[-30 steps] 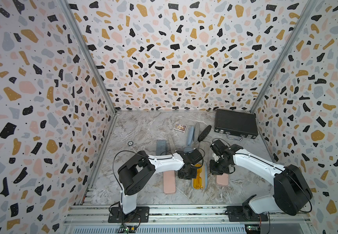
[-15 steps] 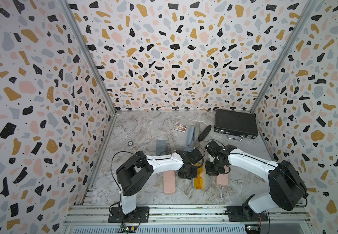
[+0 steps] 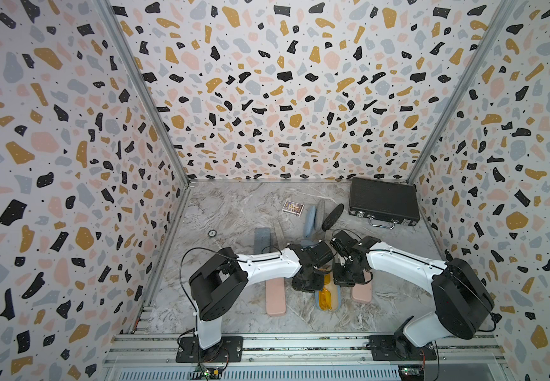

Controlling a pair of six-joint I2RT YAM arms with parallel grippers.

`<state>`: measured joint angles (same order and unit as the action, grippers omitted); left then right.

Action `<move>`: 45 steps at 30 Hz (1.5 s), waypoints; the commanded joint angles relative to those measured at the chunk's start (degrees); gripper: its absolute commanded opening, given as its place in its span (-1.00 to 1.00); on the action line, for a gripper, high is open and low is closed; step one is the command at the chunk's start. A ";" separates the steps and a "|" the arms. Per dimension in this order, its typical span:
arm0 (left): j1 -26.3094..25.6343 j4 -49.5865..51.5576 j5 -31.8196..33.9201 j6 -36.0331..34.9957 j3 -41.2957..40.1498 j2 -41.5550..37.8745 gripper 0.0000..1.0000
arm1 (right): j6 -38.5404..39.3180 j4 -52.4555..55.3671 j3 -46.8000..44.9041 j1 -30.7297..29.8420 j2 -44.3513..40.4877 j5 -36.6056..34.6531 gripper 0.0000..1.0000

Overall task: Close the glasses case
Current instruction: Close the glasses case at the center of the board.

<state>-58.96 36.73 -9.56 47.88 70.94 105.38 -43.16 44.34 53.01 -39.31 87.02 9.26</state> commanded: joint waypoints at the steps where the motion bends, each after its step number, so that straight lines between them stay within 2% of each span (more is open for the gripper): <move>1: -1.24 -3.04 -1.34 0.27 3.00 0.13 -1.00 | -1.87 -2.84 2.97 -1.29 -0.10 2.16 -1.00; 6: -1.42 -2.74 -0.92 0.37 3.07 0.02 -1.00 | -3.30 -8.64 1.52 -1.56 -0.83 7.19 -1.00; 17: -1.42 -3.50 -0.53 -0.06 2.08 -1.62 -1.00 | -2.93 -12.05 -0.63 -1.64 -2.94 9.76 -1.00; 40: -1.64 -7.32 -5.18 -4.21 2.10 -2.84 -1.00 | 3.46 -11.01 -0.37 -1.64 -4.90 12.81 -1.00; 45: -1.60 -6.35 -3.97 -4.10 1.76 -3.70 -1.00 | 1.73 -9.02 -1.23 -1.63 -6.74 8.41 -0.70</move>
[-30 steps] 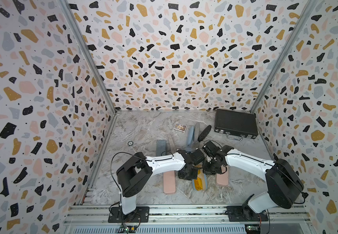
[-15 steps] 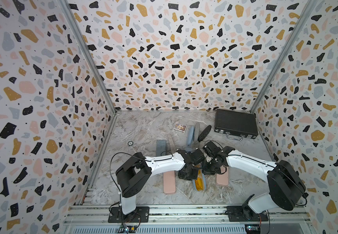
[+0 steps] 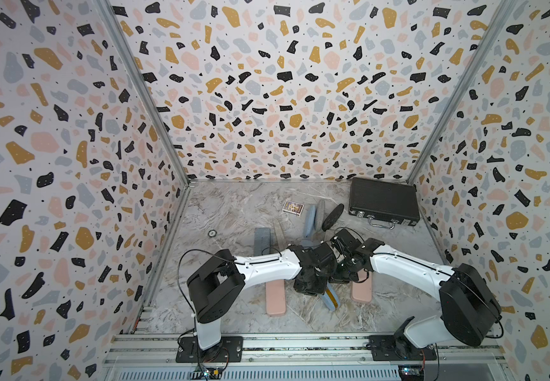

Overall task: Close the glasses case
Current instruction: Close the glasses case at the center of the board.

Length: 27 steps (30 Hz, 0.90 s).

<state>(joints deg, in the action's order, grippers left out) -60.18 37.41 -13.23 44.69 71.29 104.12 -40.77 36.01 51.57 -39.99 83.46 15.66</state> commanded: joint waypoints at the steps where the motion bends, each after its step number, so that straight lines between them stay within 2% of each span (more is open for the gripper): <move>1: -0.37 -6.69 0.46 -0.75 1.09 -3.06 -1.00 | -0.79 0.25 -0.18 -0.94 -3.84 0.33 -0.65; 6: -0.22 -3.68 4.33 -1.00 0.02 -6.92 -1.00 | -0.06 6.88 -0.52 -0.91 -7.17 -7.39 -0.49; 11: 0.24 -0.23 7.96 -1.15 -0.67 -12.10 -1.00 | 2.55 11.45 0.57 -0.88 -11.29 -12.28 -0.19; 17: 2.83 3.54 11.29 -1.33 -2.86 -19.71 -1.00 | 12.26 14.44 3.76 -0.92 -13.66 -7.27 0.33; 21: 6.41 6.60 13.67 -1.45 -5.78 -26.93 -1.00 | 18.13 16.15 4.81 -0.97 -14.59 -5.71 0.64; 23: 8.75 7.53 14.40 -1.23 -7.73 -30.92 -1.00 | 20.12 15.96 4.60 -1.05 -14.89 -4.93 0.96; 27: 13.75 8.74 14.22 -0.97 -12.54 -38.32 -0.95 | 22.54 14.99 4.28 -3.16 -13.74 -4.88 0.99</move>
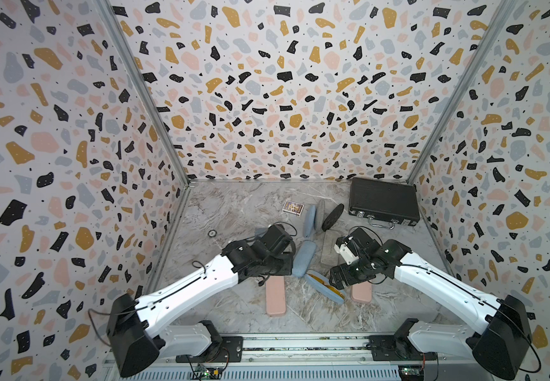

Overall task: Close the glasses case
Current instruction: Close the glasses case at the center of the board, then pick up the glasses case at the center of the board.

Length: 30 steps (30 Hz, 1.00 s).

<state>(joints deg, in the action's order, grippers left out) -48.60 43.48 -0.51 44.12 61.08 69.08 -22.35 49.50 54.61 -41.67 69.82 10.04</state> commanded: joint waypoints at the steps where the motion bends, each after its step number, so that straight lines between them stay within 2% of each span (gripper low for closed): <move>1: 3.23 3.16 1.40 -0.38 -3.31 -4.96 -0.95 | 4.32 1.56 1.37 -2.42 0.82 0.43 0.99; 9: 7.58 5.25 0.53 0.23 -9.16 -13.22 -0.92 | 4.25 2.52 5.92 -11.34 12.38 -7.37 0.99; 16: 8.23 5.68 -0.63 0.69 -12.13 -17.34 -0.91 | 3.62 1.12 7.79 -12.01 18.51 -10.63 0.92; 21: 8.69 5.76 -1.13 0.07 -13.08 -18.36 -0.89 | 3.69 -0.02 8.95 -11.97 21.93 -12.02 0.75; 24: 8.86 5.65 -1.42 -0.01 -13.78 -18.76 -0.89 | 3.33 -1.10 9.45 -11.95 23.95 -11.81 0.47; 28: 9.05 5.54 -1.77 -0.02 -14.61 -19.67 -0.89 | 2.61 -1.41 10.03 -11.97 25.62 -11.36 -0.29; 30: 9.22 5.56 -1.77 0.01 -14.90 -20.12 -0.88 | 2.21 -1.38 9.87 -12.00 25.25 -11.28 -0.54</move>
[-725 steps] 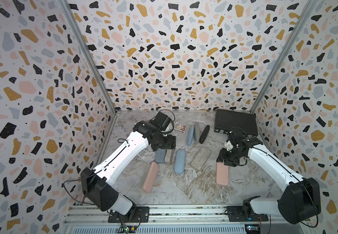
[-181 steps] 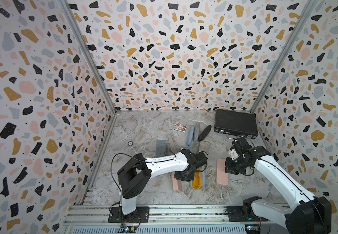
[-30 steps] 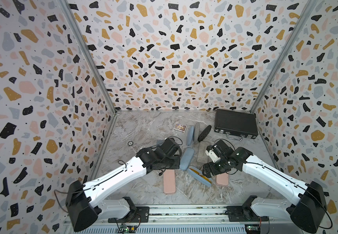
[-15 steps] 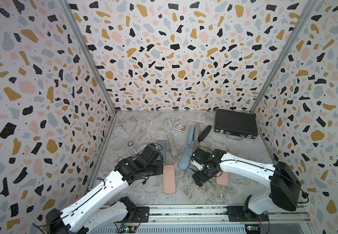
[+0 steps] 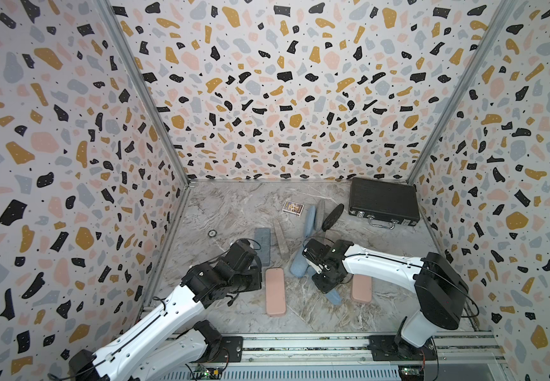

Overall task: Close the glasses case
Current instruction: Pick up the glasses case at the center of the board.

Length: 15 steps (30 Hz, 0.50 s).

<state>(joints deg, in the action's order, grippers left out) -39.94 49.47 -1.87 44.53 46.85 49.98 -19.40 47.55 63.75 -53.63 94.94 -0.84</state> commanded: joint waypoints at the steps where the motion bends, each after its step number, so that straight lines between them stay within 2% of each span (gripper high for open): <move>1: 0.57 -0.43 -0.50 -0.33 -0.71 -1.25 -0.88 | -0.96 0.57 0.53 -0.06 -0.30 -0.33 -0.65; 8: 0.83 -1.21 -1.59 -0.15 -0.97 -1.47 -0.88 | -4.44 -0.74 -0.72 0.00 -4.63 2.46 -0.72; 15: 0.85 -2.78 -3.61 -0.06 -2.16 -0.89 -0.87 | -17.68 -8.42 -5.21 -0.01 -8.95 11.00 -0.69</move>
<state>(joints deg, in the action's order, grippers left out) -39.46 48.31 -4.12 44.56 45.98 48.99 -29.12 42.98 60.34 -53.63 89.60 5.23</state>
